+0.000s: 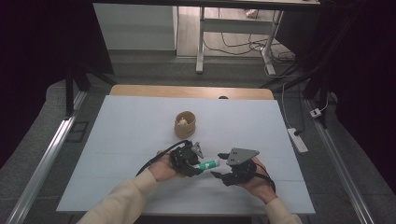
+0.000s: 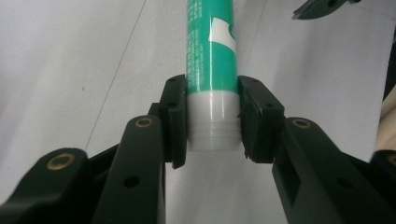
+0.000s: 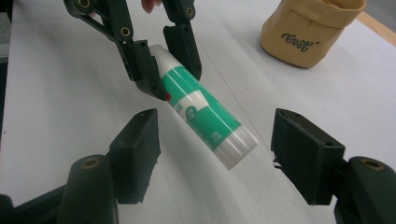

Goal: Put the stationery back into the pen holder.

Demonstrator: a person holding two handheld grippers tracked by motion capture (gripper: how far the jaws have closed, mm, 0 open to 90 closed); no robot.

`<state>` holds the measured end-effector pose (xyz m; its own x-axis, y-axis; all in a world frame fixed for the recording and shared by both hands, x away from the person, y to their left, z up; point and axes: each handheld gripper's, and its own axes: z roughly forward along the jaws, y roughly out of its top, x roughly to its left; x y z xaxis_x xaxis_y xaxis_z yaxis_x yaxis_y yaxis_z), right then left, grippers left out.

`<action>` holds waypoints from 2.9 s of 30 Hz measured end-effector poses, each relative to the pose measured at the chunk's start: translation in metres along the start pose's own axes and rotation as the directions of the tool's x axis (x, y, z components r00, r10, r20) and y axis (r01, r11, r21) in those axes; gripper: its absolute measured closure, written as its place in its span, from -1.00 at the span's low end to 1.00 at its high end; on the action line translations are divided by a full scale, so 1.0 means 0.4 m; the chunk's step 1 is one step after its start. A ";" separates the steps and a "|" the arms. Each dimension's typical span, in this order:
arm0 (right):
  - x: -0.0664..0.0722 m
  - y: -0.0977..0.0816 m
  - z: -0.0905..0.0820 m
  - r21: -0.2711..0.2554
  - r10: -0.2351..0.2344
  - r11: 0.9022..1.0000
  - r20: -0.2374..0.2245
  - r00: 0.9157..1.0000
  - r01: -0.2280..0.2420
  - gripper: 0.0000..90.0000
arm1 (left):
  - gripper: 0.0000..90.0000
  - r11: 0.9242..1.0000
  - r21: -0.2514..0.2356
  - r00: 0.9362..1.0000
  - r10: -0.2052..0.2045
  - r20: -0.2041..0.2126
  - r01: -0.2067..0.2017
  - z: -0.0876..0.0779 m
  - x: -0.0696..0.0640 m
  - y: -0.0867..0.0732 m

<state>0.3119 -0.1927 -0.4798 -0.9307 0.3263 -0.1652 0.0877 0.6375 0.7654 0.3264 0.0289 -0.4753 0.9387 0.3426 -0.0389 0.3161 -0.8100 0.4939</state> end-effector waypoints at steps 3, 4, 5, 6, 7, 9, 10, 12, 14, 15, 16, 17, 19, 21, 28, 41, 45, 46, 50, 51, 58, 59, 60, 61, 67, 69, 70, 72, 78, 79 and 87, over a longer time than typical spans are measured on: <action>0.002 0.004 0.005 0.013 -0.018 1.000 -0.004 1.000 0.018 -0.25 | 0.43 1.000 0.001 1.000 -0.001 0.001 0.001 0.000 0.001 0.000; 0.003 0.005 0.008 0.015 -0.024 1.000 -0.007 1.000 0.024 -0.24 | 0.43 1.000 0.002 1.000 -0.001 0.003 0.001 0.000 0.001 0.000; 0.004 0.006 0.009 0.022 -0.034 0.999 -0.008 0.999 0.034 -0.23 | 0.43 1.000 0.002 1.000 -0.001 0.004 0.001 0.000 0.001 0.000; 0.006 0.008 0.012 0.028 -0.041 0.999 -0.005 0.999 0.041 -0.22 | 0.43 1.000 0.003 1.000 -0.001 0.006 0.001 0.000 0.001 0.000; 0.008 0.011 0.014 0.032 -0.052 0.998 -0.004 0.999 0.052 -0.20 | 0.43 1.000 0.003 1.000 0.001 0.007 -0.001 0.001 0.000 0.000; 0.012 0.017 0.020 0.043 -0.080 0.996 -0.012 0.997 0.080 -0.15 | 0.43 1.000 0.005 1.000 0.004 0.012 -0.004 0.002 -0.002 0.001; 0.014 0.020 0.023 0.053 -0.097 0.994 -0.012 0.995 0.097 -0.12 | 0.43 1.000 0.005 1.000 0.008 0.013 -0.008 0.002 -0.003 0.002; 0.021 0.026 0.032 0.075 -0.133 0.988 -0.021 0.991 0.134 -0.06 | 0.43 1.000 0.007 1.000 0.014 0.019 -0.014 0.003 -0.005 0.003; 0.029 0.031 0.043 0.102 -0.173 0.979 -0.027 0.984 0.175 0.01 | 0.43 1.000 0.013 0.999 0.016 0.028 -0.016 0.004 -0.007 0.004; 0.033 0.033 0.048 0.115 -0.193 0.974 -0.030 0.981 0.196 0.04 | 0.43 1.000 0.017 0.999 0.016 0.037 -0.016 0.004 -0.008 0.005; 0.036 0.035 0.054 0.127 -0.211 0.969 -0.035 0.977 0.213 0.08 | 0.43 0.999 0.022 0.999 0.022 0.043 -0.023 0.005 -0.009 0.006; 0.045 0.038 0.064 0.161 -0.255 0.953 -0.041 0.966 0.258 0.16 | 0.42 0.999 0.027 0.999 0.025 0.047 -0.026 0.005 -0.011 0.007; 0.053 0.041 0.071 0.187 -0.298 0.934 -0.056 0.953 0.303 0.24 | 0.42 0.999 0.030 0.998 0.035 0.058 -0.036 0.005 -0.015 0.009; 0.058 0.042 0.075 0.191 -0.312 0.929 -0.062 0.948 0.318 0.28 | 0.42 0.999 0.033 0.997 0.040 0.062 -0.042 0.006 -0.018 0.009; 0.082 0.041 0.091 0.232 -0.403 0.884 -0.065 0.913 0.407 0.42 | 0.42 0.998 0.036 0.995 0.055 0.080 -0.058 0.002 -0.016 0.008; 0.057 0.028 0.065 0.163 -0.335 0.928 -0.036 0.942 0.336 0.46 | -0.10 0.989 -0.138 0.999 -0.045 0.013 0.046 -0.052 0.008 -0.029; 0.040 0.023 0.054 0.126 -0.281 0.951 -0.021 0.959 0.282 0.46 | -0.27 0.971 -0.222 0.995 -0.100 -0.014 0.095 -0.082 0.017 -0.067; 0.037 0.022 0.051 0.119 -0.265 0.957 -0.019 0.964 0.266 0.46 | -0.30 0.967 -0.236 0.994 -0.109 -0.025 0.101 -0.088 0.018 -0.078; 0.019 0.016 0.042 0.074 -0.204 0.976 -0.012 0.979 0.204 0.46 | -0.35 0.948 -0.291 0.986 -0.154 -0.068 0.128 -0.103 0.020 -0.120; 0.016 0.015 0.039 0.065 -0.186 0.980 -0.012 0.983 0.186 0.46 | -0.36 0.945 -0.298 0.984 -0.162 -0.077 0.132 -0.105 0.020 -0.130; -0.007 0.009 0.025 0.011 -0.103 0.995 -0.008 0.995 0.103 0.46 | -0.38 0.925 -0.347 0.967 -0.214 -0.137 0.156 -0.127 0.015 -0.203; -0.009 0.009 0.023 0.005 -0.093 0.996 -0.006 0.996 0.093 0.46 | -0.38 0.920 -0.358 0.963 -0.226 -0.146 0.161 -0.130 0.014 -0.214; -0.011 0.008 0.022 -0.002 -0.084 0.996 -0.004 0.996 0.084 0.46 | -0.38 0.916 -0.365 0.960 -0.235 -0.154 0.166 -0.133 0.012 -0.225; -0.013 0.007 0.021 -0.006 -0.077 0.997 -0.007 0.997 0.077 0.46 | -0.38 0.913 -0.370 0.956 -0.244 -0.161 0.171 -0.135 0.011 -0.235; -0.021 0.004 0.016 -0.027 -0.038 0.999 0.000 0.999 0.038 0.46 | -0.37 0.904 -0.380 0.936 -0.289 -0.200 0.197 -0.147 0.004 -0.305; -0.024 0.003 0.012 -0.031 -0.023 0.999 0.006 1.000 0.023 0.46 | -0.36 0.898 -0.386 0.928 -0.308 -0.211 0.211 -0.153 0.002 -0.334; -0.027 0.003 0.011 -0.037 -0.015 0.999 0.010 1.000 0.016 0.46 | -0.36 0.895 -0.388 0.923 -0.321 -0.213 0.221 -0.156 0.001 -0.349; -0.031 0.002 0.009 -0.054 0.012 0.998 0.018 1.000 -0.011 0.46 | -0.36 0.887 -0.394 0.915 -0.344 -0.212 0.243 -0.163 0.001 -0.376; -0.045 0.004 0.001 -0.102 0.070 0.993 0.027 0.997 -0.067 0.46 | -0.36 0.869 -0.408 0.899 -0.386 -0.209 0.278 -0.171 -0.005 -0.418; -0.046 0.004 0.000 -0.107 0.076 0.992 0.030 0.997 -0.072 0.46 | -0.36 0.868 -0.409 0.897 -0.390 -0.210 0.281 -0.172 -0.008 -0.420; -0.070 0.008 -0.013 -0.157 0.138 0.979 0.049 0.989 -0.129 0.46 | -0.36 0.868 -0.412 0.892 -0.393 -0.223 0.279 -0.177 -0.019 -0.441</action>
<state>0.3366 -0.2034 -0.4695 -0.8914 0.4445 -0.0881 0.1499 0.4727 0.8684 0.2539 0.2027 -0.5006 0.6829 0.7296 -0.0351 0.4792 -0.4112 0.7754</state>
